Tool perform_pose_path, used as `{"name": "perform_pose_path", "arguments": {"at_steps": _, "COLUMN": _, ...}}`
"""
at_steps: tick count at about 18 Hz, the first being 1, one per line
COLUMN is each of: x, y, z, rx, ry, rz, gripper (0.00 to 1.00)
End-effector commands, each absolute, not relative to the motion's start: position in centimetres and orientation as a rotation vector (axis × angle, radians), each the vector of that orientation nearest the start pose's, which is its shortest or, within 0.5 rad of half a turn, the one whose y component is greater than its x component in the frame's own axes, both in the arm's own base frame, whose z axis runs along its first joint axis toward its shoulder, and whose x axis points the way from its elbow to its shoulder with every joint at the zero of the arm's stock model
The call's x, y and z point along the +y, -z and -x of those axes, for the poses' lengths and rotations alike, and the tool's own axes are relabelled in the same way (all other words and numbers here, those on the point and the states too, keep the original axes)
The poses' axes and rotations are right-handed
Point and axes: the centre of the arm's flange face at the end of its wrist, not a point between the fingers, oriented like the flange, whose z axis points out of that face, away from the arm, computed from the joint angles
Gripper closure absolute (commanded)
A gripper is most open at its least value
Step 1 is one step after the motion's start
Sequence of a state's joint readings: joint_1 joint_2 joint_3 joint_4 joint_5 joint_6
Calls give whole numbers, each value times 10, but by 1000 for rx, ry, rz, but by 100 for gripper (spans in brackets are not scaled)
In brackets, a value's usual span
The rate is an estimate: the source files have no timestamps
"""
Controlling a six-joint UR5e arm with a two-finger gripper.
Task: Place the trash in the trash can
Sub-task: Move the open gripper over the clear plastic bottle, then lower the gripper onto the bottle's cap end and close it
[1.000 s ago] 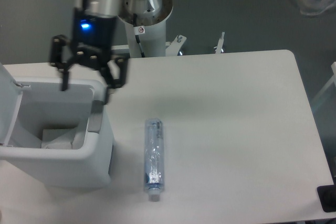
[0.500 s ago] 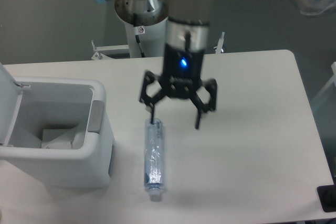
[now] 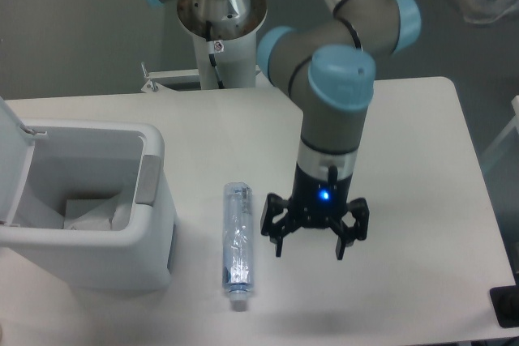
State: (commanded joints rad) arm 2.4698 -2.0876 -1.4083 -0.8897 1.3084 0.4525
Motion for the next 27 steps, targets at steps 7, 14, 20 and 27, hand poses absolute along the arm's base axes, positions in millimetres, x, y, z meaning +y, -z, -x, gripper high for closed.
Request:
{"name": "perform_pose_path", "arguments": {"at_steps": 7, "x": 600, "y": -282, "z": 434, "rx": -508, "ry": 6, "rz": 2766, "gripper": 1}}
{"name": "perform_pose_path", "arguments": {"at_steps": 14, "x": 625, "y": -239, "z": 412, "rx": -491, "ry": 64, "rz": 2819, "gripper": 1}}
{"name": "perform_pose_path", "arguments": {"at_steps": 20, "x": 636, "y": -222, "z": 404, "rx": -473, "ry": 78, "rz": 2840, "gripper": 1}}
{"name": "perform_pose_path", "arguments": {"at_steps": 27, "x": 648, "y": -200, "z": 386, "rx": -445, "ry": 102, "rz": 2874, "gripper": 2}}
